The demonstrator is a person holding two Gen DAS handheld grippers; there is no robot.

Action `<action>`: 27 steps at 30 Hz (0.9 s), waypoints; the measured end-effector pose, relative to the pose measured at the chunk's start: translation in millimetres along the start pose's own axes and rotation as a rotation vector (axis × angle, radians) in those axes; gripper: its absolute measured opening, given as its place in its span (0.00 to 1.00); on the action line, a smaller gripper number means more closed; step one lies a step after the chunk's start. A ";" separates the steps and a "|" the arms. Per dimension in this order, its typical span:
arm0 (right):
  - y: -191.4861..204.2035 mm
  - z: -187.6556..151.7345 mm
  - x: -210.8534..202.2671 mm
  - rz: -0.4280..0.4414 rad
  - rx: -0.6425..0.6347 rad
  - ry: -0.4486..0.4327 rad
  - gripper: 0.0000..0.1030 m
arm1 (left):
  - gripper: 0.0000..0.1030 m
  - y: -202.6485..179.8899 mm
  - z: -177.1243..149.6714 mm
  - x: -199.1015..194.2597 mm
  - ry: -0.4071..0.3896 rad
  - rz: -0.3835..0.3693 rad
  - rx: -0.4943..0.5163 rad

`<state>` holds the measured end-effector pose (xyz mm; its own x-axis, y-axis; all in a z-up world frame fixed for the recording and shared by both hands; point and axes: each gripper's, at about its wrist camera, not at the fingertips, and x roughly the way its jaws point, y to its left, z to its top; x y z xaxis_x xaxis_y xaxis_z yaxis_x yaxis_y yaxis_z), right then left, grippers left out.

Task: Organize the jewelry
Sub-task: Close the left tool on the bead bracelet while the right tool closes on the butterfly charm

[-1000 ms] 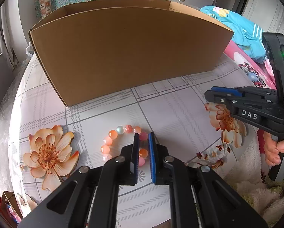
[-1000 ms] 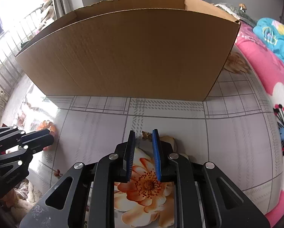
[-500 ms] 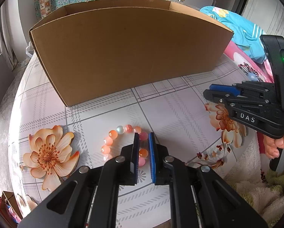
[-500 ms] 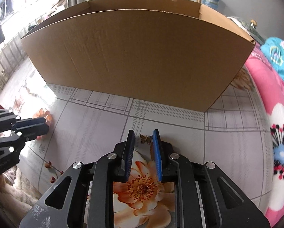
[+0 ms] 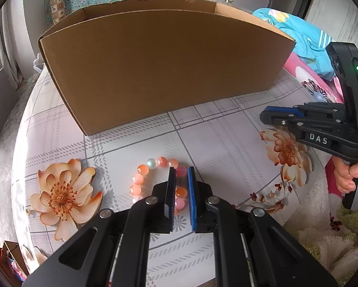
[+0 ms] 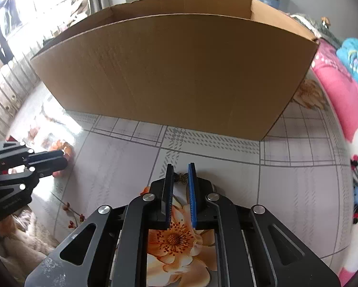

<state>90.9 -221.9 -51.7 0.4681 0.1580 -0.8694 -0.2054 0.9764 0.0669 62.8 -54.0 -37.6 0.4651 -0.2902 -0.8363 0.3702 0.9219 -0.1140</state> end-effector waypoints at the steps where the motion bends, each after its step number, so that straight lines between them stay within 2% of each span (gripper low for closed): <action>1: -2.0 -0.2 -0.4 0.015 0.014 0.003 0.00 | 0.09 0.4 -0.3 -0.1 -0.002 -0.001 -0.001; 9: -7.9 0.3 -15.7 0.031 0.039 -0.018 0.00 | 0.09 8.1 -3.0 -0.2 -0.016 -0.011 -0.035; 11: -7.5 0.4 -17.9 0.044 0.041 -0.017 0.04 | 0.09 8.5 -3.6 -0.2 -0.017 -0.012 -0.040; 14: -4.3 1.3 -16.6 0.029 0.026 -0.018 0.17 | 0.09 7.5 -3.6 0.2 -0.018 -0.014 -0.047; 15: -2.8 2.4 -15.1 0.022 0.021 -0.019 0.18 | 0.09 7.0 -3.6 0.5 -0.018 -0.014 -0.048; 20: 12.2 2.0 -4.3 -0.055 -0.044 -0.014 0.17 | 0.09 6.4 -3.6 0.9 -0.018 -0.013 -0.049; 21: 13.5 1.6 -4.5 -0.061 -0.048 -0.013 0.10 | 0.09 8.1 -4.0 0.2 -0.018 -0.014 -0.049; 27: 8.2 1.7 -7.7 -0.034 -0.001 -0.017 0.10 | 0.09 9.5 -4.9 -1.1 -0.021 -0.017 -0.050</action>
<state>87.0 -214.9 -43.7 0.4895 0.1269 -0.8627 -0.1899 0.9811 0.0366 61.9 -43.6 -40.4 0.4762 -0.3111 -0.8225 0.3379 0.9283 -0.1554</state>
